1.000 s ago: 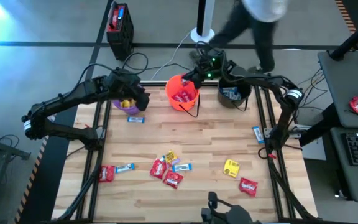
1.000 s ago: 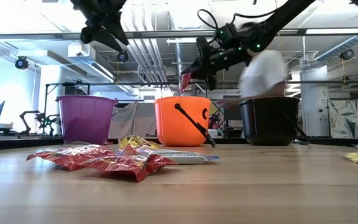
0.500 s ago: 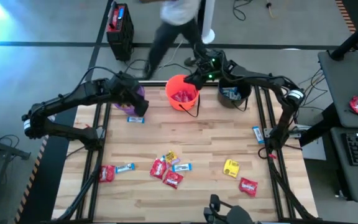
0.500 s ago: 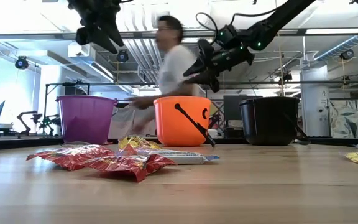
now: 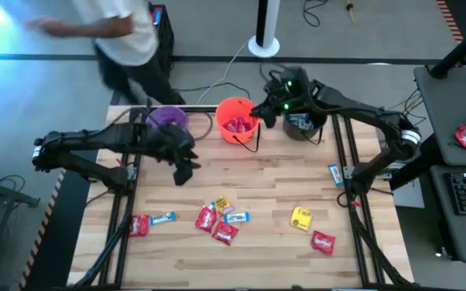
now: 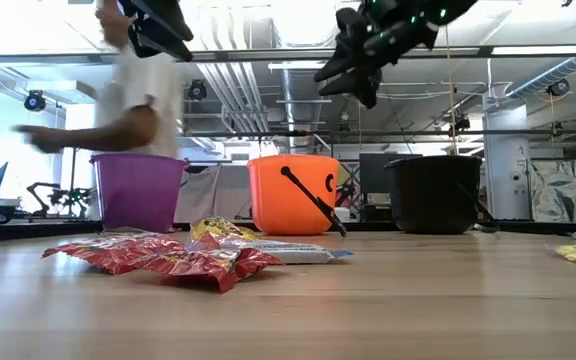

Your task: Sort candy by brand, put in halloween buckets

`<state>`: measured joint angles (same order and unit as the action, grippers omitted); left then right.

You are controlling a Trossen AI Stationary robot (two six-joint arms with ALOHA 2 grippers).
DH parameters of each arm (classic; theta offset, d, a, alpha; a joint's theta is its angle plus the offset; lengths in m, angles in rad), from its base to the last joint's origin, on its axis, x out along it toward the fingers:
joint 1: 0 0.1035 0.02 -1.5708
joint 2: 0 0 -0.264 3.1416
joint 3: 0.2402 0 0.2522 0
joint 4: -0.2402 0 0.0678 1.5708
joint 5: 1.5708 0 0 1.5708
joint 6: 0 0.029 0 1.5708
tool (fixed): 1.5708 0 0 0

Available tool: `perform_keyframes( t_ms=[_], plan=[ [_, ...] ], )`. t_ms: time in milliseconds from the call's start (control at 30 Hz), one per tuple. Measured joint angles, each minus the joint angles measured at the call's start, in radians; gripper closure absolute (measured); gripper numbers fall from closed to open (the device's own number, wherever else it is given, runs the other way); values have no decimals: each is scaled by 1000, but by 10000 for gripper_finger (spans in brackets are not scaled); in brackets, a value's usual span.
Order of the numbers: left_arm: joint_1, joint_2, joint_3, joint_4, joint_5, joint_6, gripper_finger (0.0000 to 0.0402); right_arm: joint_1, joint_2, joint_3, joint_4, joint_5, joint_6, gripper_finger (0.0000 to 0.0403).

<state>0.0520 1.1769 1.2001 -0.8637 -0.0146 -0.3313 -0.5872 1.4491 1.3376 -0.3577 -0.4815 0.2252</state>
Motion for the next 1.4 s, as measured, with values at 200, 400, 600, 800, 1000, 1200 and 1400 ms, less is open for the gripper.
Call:
perform_keyframes(
  t_ms=[200, 400, 600, 800, 1000, 1200, 1400],
  plan=[
    [-124, 34, -99, 132, -87, -14, 244, 153, -57, 0, -166, 199, 53, 259],
    [-185, 84, -217, 298, -106, -63, 244, 254, -78, 0, -278, 315, 179, 257],
    [-200, 163, -282, 368, -106, -67, 244, 326, -80, -1, -415, 323, 293, 257],
    [-216, 218, -295, 448, -106, -47, 244, 462, -67, -50, -519, 321, 264, 255],
    [-217, 227, -296, 469, -107, -45, 244, 620, -26, -194, -301, 373, 10, 265],
    [-221, 205, -296, 464, -107, -47, 244, 675, -8, -365, -6, 378, -12, 276],
    [-233, 198, -296, 459, -106, -52, 244, 721, -8, -475, -31, 332, 116, 289]
  ],
)
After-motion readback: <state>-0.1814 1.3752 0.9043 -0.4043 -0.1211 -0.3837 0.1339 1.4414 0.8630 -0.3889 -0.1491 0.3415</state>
